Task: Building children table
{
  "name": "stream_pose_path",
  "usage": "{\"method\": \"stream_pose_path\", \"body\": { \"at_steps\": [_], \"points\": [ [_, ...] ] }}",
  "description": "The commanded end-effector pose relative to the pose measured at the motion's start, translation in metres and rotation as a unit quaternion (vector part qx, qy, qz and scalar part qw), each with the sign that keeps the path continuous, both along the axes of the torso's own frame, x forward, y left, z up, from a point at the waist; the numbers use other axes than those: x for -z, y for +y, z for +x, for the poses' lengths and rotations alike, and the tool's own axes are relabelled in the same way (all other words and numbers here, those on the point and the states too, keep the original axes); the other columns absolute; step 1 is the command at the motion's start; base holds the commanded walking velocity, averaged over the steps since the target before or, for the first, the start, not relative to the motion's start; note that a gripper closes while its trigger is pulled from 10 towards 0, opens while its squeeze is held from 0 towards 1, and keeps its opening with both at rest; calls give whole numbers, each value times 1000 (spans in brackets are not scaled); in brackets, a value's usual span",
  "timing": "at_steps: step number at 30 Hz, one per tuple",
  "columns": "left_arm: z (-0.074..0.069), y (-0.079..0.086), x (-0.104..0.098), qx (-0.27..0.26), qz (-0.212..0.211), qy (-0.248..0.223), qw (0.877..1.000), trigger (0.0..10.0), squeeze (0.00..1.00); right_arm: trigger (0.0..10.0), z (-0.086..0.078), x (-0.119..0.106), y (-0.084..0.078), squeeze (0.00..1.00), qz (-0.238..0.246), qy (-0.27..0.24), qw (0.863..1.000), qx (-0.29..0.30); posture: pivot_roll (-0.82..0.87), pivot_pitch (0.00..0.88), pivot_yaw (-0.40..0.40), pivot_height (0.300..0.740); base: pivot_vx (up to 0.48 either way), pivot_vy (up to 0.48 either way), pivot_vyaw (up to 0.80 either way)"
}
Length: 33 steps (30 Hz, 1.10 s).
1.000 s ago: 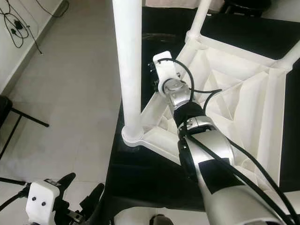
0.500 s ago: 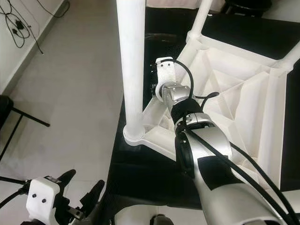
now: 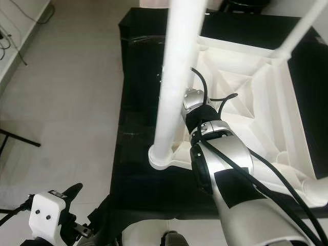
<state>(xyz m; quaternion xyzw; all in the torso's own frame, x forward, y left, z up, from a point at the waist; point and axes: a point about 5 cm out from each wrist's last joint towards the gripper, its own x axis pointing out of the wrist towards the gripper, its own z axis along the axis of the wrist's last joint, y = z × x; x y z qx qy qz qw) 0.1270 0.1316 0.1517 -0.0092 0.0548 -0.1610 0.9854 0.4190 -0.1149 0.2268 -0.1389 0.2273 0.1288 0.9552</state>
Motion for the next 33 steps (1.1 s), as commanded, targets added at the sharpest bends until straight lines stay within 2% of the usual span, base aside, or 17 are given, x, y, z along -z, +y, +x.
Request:
{"method": "stream_pose_path", "body": {
  "at_steps": [1, 3, 6, 8, 14, 15, 16, 17, 19, 20, 21, 22, 25, 26, 28, 30, 33],
  "points": [
    [-2, 1, 8, -5, -2, 23, 1000, 10000, 0, 0, -7, 14, 19, 0, 18, 44, 996, -75, 102, 233, -77, 740, 0, 0, 0],
    [-2, 1, 8, -5, -2, 23, 1000, 10000, 0, 0, -7, 14, 19, 0, 18, 44, 996, -75, 102, 233, -77, 740, 0, 0, 0],
    [-2, 1, 8, -4, -2, 24, 1000, 10000, 0, 0, -11, 21, 22, 0, 15, 72, 992, -107, 102, 232, -77, 740, 0, 0, 0],
    [-2, 1, 9, -3, 0, 25, 1000, 10000, 0, 0, -12, 28, 10, 0, 20, 91, 991, -93, 102, 232, -77, 740, 0, 0, 0],
    [-2, 3, 9, -3, 2, 25, 1000, 10000, 0, 0, -14, 29, 3, 0, 43, 111, 988, -99, 107, 233, -67, 740, 0, 0, 0],
    [-2, 3, 9, -3, 2, 25, 1000, 10000, 0, 0, -17, 32, 7, 0, 52, 127, 983, -125, 103, 233, -64, 740, 0, 0, 0],
    [-2, 3, 9, -3, 2, 25, 1000, 10000, 0, 0, -17, 32, 7, 0, 52, 127, 983, -125, 103, 233, -64, 740, 0, 0, 0],
    [-2, 4, 9, -3, 2, 25, 1000, 10000, 0, 0, -21, 34, 15, 0, 59, 146, 975, -157, 103, 232, -63, 740, 0, 0, 0],
    [-2, 4, 9, -3, 2, 25, 1000, 10000, 0, 0, -21, 34, 15, 0, 59, 146, 975, -157, 103, 232, -63, 740, 0, 0, 0],
    [-2, 4, 9, -2, 3, 25, 1000, 10000, 0, 0, -25, 36, 20, 0, 62, 159, 969, -178, 103, 233, -62, 740, 0, 0, 0],
    [-2, 4, 9, -2, 3, 25, 1000, 10000, 0, 0, -25, 36, 20, 0, 62, 159, 969, -178, 103, 233, -62, 740, 0, 0, 0],
    [-1, 4, 9, -3, 5, 24, 1000, 10000, 0, 0, -31, 40, 30, 0, 79, 180, 957, -212, 110, 231, -59, 740, 0, 0, 0],
    [0, 5, 9, -3, 6, 24, 1000, 10000, 0, 0, -32, 39, 31, 0, 87, 183, 955, -215, 110, 229, -58, 740, 0, 0, 0],
    [0, 5, 9, -3, 7, 23, 1000, 10000, 0, 0, -31, 35, 31, 0, 110, 182, 956, -205, 110, 229, -58, 740, 0, 0, 0],
    [0, 5, 9, -3, 7, 23, 1000, 10000, 0, 0, -31, 35, 31, 0, 110, 182, 956, -205, 110, 229, -58, 740, 0, 0, 0],
    [1, 6, 9, -3, 9, 23, 1000, 10000, 0, 0, -30, 23, 33, 0, 146, 176, 952, -203, 106, 224, -58, 740, 0, 0, 0],
    [2, 6, 9, -4, 9, 22, 1000, 10000, 0, 0, -31, 14, 39, 0, 164, 176, 946, -217, 105, 223, -59, 740, 0, 0, 0]
  ]
}}
